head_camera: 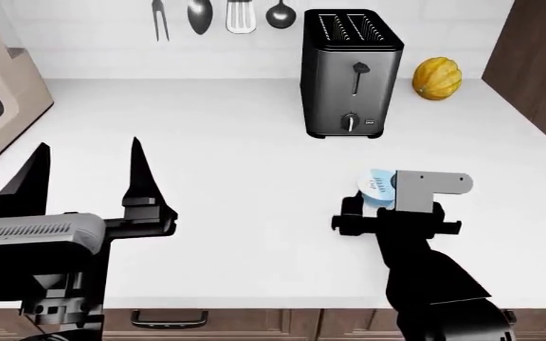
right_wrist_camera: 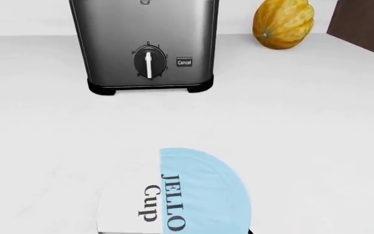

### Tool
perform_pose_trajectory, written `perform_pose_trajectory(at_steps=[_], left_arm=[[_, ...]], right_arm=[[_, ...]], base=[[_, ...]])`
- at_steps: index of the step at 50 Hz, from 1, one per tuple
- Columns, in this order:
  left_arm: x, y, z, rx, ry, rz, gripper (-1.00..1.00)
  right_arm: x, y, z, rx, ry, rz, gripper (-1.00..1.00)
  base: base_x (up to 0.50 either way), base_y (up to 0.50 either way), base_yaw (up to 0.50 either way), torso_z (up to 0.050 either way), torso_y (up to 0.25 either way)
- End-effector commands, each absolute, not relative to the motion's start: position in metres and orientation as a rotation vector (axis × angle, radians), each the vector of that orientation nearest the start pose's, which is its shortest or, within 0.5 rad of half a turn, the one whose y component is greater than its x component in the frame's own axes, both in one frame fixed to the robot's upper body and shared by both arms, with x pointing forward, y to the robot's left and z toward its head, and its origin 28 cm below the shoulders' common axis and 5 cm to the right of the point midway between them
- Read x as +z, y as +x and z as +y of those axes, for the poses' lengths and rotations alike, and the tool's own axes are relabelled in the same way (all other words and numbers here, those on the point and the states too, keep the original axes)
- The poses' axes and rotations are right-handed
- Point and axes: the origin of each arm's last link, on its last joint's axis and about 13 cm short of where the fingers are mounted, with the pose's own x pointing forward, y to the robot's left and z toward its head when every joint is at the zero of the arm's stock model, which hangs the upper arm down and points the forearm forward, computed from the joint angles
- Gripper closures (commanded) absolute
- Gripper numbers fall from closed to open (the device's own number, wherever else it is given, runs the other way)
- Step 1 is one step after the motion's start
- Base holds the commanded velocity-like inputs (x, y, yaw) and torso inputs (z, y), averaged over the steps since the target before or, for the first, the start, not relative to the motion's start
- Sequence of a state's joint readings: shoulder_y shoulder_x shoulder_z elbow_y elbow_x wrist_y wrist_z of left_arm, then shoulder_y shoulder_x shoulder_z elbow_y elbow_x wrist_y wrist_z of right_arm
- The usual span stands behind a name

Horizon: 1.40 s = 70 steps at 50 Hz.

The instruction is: Pick the jello cup and salsa from the counter and place them in the cabinets closest to them.

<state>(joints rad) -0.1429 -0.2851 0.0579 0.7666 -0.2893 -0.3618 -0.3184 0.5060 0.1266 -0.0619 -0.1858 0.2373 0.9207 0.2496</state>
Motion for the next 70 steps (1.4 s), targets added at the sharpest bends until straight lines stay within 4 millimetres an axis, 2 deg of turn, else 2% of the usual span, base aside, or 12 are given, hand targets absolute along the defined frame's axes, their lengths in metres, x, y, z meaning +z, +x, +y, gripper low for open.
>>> perform_pose_trajectory(at_steps=[1,7,17,23,28,31,32,33,35,43,57,70], left_arm=[[0.174,0.198,0.221,0.047,-0.041,-0.503,-1.00],[0.174,0.198,0.221,0.049,-0.042,-0.510,-1.00],[0.176,0.222,0.221,0.079,-0.088,-0.434,-1.00],[0.208,0.295,0.213,0.066,-0.183,-0.301,-1.00],[0.208,0.378,0.203,0.158,-0.160,-0.125,-1.00],[0.239,0.420,0.193,0.193,-0.129,-0.215,-1.00],[0.265,0.430,0.189,0.191,-0.139,-0.313,-1.00],[0.251,0.436,0.190,0.224,-0.117,-0.227,-1.00],[0.199,0.435,0.197,0.274,-0.037,0.018,-1.00],[0.202,0.435,0.198,0.178,0.050,0.049,-1.00],[0.204,0.436,0.200,0.133,-0.011,0.046,-1.00],[0.205,0.436,0.200,0.127,-0.032,0.048,-1.00]], right_arm=[[0.114,0.290,-0.109,-0.138,-0.047,0.294,1.00],[0.119,0.276,-0.110,-0.132,-0.036,0.236,1.00],[0.165,0.216,-0.103,-0.029,-0.004,-0.064,1.00],[0.181,0.198,-0.100,0.007,-0.014,-0.155,1.00],[0.185,0.194,-0.100,0.018,-0.005,-0.181,1.00],[0.188,0.191,-0.099,0.039,0.004,-0.209,1.00],[0.189,0.190,-0.099,0.040,-0.001,-0.219,1.00],[0.191,0.188,-0.098,0.045,-0.001,-0.232,1.00],[0.193,0.186,-0.098,0.053,0.004,-0.266,1.00],[0.203,0.172,-0.095,0.088,-0.003,-0.364,1.00],[0.294,0.165,-0.102,0.072,-0.093,-0.455,1.00],[0.317,0.162,-0.104,0.035,-0.113,-0.477,1.00]], base=[[0.01,0.00,0.00,0.000,0.000],[0.00,0.00,0.00,0.000,0.000],[0.00,0.00,0.00,0.000,0.000],[0.00,0.00,0.00,0.000,0.000],[0.00,0.00,0.00,0.000,0.000],[0.00,0.00,0.00,0.000,0.000],[0.00,0.00,0.00,0.000,0.000],[0.00,0.00,0.00,0.000,0.000],[0.00,0.00,0.00,0.000,0.000],[0.00,0.00,0.00,0.000,0.000],[0.00,0.00,0.00,0.000,0.000],[0.14,0.00,0.00,0.000,0.000]])
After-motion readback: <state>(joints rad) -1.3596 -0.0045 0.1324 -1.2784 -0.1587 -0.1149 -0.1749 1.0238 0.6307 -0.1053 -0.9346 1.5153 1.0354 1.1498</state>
